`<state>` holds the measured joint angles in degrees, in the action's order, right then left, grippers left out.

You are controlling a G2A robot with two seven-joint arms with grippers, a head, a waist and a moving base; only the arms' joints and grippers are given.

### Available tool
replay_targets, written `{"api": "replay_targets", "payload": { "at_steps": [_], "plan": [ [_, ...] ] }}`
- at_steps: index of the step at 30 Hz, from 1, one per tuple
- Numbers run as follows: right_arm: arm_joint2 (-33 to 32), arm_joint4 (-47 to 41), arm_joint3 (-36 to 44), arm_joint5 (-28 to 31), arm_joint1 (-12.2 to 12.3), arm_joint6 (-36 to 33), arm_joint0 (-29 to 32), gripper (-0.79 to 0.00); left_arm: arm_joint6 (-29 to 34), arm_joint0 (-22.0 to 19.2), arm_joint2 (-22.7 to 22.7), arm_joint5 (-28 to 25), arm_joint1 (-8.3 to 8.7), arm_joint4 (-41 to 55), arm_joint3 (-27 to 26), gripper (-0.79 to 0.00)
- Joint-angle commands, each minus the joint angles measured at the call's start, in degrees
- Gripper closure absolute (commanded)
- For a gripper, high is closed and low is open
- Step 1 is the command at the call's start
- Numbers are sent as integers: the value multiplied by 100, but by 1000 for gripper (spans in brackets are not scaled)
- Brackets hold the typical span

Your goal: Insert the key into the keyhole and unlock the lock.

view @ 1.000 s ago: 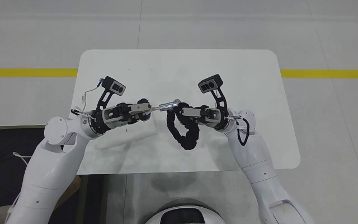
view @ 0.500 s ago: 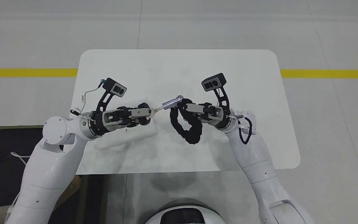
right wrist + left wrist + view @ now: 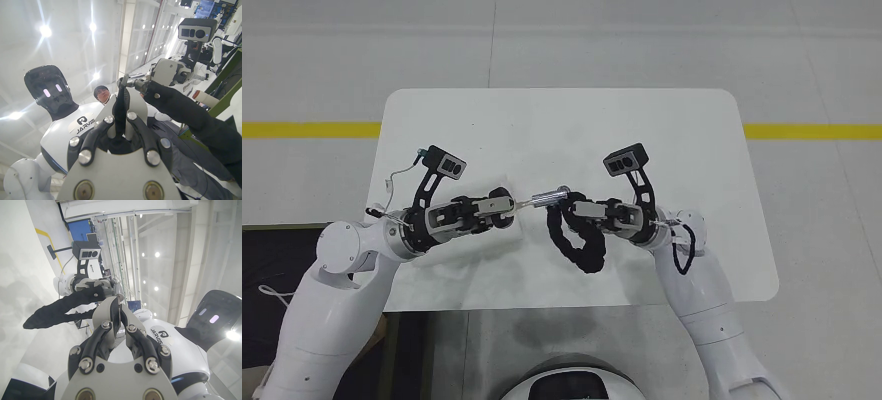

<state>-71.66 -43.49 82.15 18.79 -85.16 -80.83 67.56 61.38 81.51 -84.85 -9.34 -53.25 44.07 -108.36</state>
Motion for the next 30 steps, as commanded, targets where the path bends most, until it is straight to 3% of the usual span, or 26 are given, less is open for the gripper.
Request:
{"api": "replay_targets", "payload": {
  "at_steps": [1, 15, 22, 30],
  "plan": [
    [2, 70, 20, 68, 11, -7, 4, 0, 5, 11, -21, -14, -9, -49, -11, 0],
    [61, 198, 86, 162, 84, 9, 46, 0, -19, 53, -128, -183, -77, -446, -131, 0],
    [-53, 160, 391, 36, 141, 140, 330, 0, -163, 123, -82, -808, -128, -931, -283, 0],
    [-55, 171, 567, -19, 193, 295, 398, 0, -665, 165, -79, -1883, -185, -2088, -464, 0]
  ]
}}
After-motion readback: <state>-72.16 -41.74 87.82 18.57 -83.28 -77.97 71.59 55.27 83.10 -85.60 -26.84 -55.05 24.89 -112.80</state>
